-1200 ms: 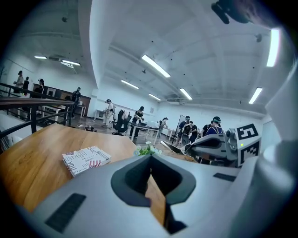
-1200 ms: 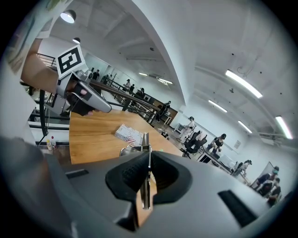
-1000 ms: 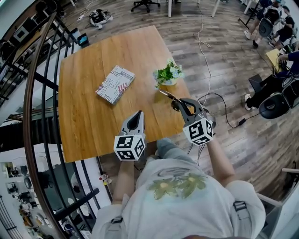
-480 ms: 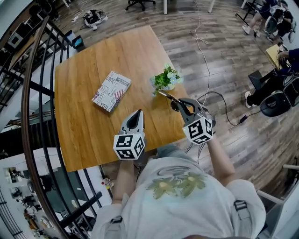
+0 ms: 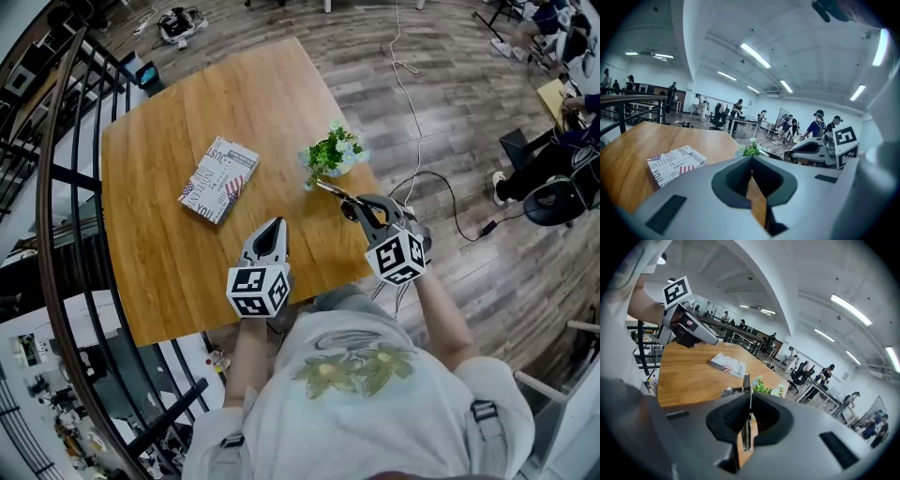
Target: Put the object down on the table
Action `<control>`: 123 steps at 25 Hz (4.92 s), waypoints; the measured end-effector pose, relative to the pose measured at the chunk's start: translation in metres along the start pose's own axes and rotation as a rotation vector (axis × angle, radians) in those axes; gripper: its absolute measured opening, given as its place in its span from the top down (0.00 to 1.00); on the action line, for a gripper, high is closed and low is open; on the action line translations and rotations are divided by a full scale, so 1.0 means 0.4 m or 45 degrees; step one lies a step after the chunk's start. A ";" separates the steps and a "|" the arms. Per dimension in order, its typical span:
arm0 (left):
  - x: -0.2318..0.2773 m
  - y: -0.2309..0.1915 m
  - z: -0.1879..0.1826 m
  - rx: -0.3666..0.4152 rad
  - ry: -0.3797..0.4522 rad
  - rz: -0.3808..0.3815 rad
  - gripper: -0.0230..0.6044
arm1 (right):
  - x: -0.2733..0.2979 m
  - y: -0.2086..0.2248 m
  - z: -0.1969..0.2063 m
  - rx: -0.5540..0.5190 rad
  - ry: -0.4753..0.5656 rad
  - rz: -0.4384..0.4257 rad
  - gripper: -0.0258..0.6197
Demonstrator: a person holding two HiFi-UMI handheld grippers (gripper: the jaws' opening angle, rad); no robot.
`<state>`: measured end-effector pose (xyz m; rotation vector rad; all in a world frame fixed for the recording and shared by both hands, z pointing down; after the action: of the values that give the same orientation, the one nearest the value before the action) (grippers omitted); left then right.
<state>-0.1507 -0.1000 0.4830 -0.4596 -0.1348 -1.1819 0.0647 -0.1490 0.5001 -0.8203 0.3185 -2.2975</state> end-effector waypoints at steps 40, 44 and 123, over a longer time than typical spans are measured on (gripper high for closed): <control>0.054 -0.079 0.046 -0.023 -0.139 -0.032 0.94 | 0.213 -0.165 0.249 -0.115 -0.378 -0.237 0.94; 0.053 -0.085 0.051 -0.028 -0.147 -0.038 0.94 | 0.224 -0.172 0.265 -0.115 -0.396 -0.231 0.93; 0.026 0.083 0.019 0.068 -0.066 0.105 0.94 | -0.062 -0.029 -0.021 0.610 0.279 0.008 0.95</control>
<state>-0.1151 -0.0959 0.4843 -0.4450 -0.1901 -1.0838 0.0677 -0.1236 0.4868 -0.3273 -0.1361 -2.3212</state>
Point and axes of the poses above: the fingertips, and each gripper's own axes: x forward along the fingers, y to its right, z out of its underside, the point moved 6 cm from there along -x, backward along the fingers, and after that the axes turned 2 degrees about y, right-handed, at the moved point
